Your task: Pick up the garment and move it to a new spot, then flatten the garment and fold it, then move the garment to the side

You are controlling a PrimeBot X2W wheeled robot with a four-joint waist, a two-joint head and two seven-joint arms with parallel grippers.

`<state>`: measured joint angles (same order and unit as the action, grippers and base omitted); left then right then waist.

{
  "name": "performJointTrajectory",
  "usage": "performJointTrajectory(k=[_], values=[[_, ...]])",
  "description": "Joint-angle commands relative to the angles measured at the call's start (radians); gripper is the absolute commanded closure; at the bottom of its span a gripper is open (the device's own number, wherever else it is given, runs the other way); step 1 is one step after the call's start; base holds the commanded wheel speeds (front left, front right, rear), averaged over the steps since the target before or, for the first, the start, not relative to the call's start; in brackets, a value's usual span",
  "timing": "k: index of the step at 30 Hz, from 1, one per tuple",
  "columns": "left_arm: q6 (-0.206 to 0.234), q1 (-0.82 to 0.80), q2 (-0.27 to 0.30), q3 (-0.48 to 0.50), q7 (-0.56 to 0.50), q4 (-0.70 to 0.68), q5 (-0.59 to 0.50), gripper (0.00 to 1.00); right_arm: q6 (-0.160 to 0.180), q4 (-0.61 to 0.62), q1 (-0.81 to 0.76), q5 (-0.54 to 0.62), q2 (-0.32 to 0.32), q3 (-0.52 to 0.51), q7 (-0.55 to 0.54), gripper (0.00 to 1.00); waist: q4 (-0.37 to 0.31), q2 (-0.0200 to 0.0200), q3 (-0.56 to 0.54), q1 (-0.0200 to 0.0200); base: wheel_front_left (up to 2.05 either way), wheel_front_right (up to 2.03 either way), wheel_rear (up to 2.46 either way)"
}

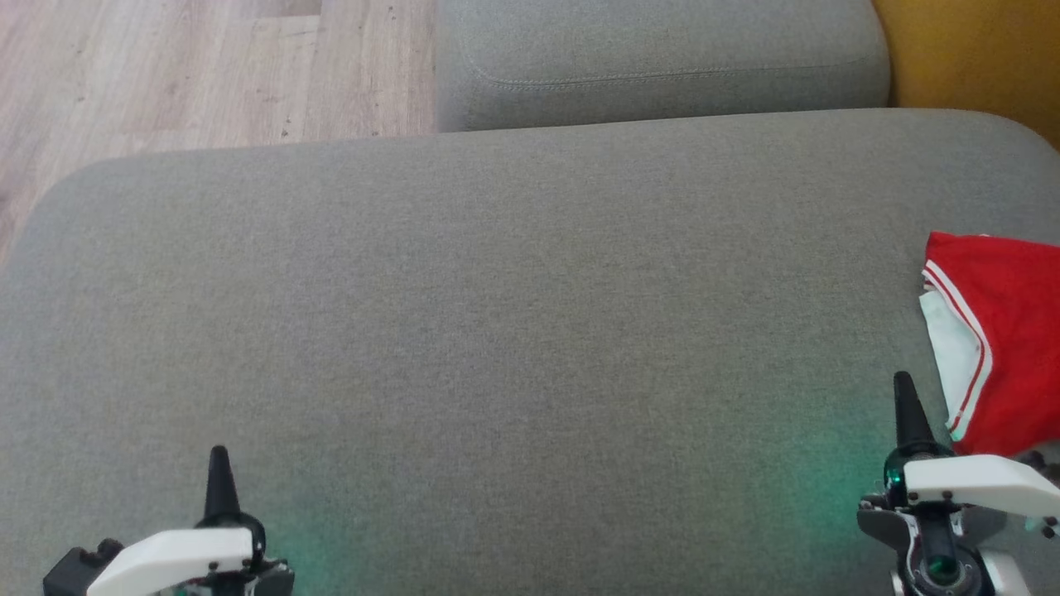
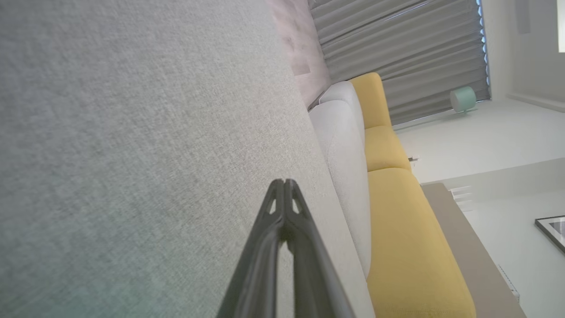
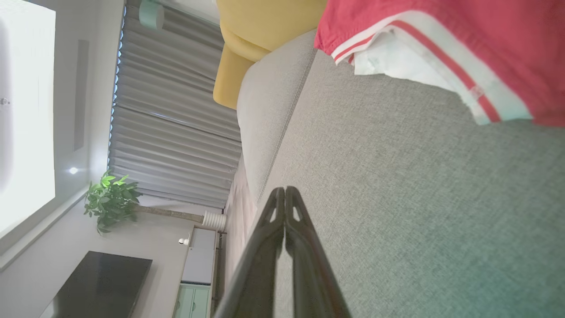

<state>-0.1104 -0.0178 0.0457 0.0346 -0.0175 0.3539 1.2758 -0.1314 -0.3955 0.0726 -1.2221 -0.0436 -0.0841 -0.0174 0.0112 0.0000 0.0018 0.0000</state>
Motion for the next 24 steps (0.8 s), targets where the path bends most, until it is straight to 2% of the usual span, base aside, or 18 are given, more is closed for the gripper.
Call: performJointTrajectory(k=[1,24], values=[[-0.010,-0.058,0.003,0.035,-0.007,-0.038,0.024,1.00,0.001,0.046,0.038,-0.030,-0.005,0.008,-0.007,1.00,0.000,0.0000,0.000,0.0000,0.00,0.00,0.00],[-0.017,-0.081,0.004,0.066,-0.070,-0.088,0.244,1.00,0.001,0.121,0.036,-0.284,-0.006,-0.019,-0.070,1.00,-0.008,0.0000,0.001,0.0000,0.00,0.00,0.00]])
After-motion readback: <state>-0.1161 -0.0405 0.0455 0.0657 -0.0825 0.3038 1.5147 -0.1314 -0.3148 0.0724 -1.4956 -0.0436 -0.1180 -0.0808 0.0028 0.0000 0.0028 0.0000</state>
